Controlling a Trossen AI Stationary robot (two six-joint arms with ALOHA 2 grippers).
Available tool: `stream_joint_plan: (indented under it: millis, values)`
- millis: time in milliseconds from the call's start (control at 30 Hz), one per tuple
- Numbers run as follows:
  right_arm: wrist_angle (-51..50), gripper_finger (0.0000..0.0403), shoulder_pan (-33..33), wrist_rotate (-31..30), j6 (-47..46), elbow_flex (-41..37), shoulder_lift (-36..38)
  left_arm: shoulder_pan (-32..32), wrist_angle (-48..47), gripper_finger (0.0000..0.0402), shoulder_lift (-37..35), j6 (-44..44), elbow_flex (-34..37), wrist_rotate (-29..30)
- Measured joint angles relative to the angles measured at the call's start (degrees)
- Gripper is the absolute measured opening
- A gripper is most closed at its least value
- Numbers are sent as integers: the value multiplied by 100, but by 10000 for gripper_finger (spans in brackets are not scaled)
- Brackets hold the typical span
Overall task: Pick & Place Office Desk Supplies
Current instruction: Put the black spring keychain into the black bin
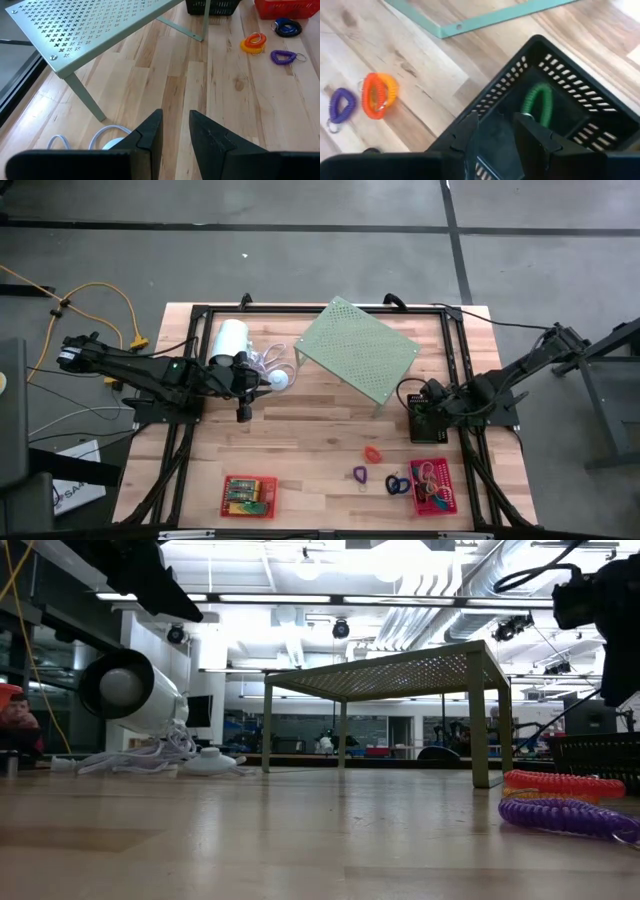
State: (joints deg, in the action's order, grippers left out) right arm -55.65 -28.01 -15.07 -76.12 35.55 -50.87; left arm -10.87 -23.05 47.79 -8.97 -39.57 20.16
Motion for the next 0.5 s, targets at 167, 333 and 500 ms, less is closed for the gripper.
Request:
stream_joint_plan:
  millis: [167, 333, 500]
  values:
    - [606, 109, -10, 5, 490, 0, -22, -1, -1, 89, 0, 1, 0, 0]
    - [1569, 109, -11, 63, 1157, 0, -84, 0, -2, 89, 0, 2, 0, 0]
    - [2428, 109, -11, 224, 1821, 0, -315, -1, -2, 89, 0, 1, 0, 0]
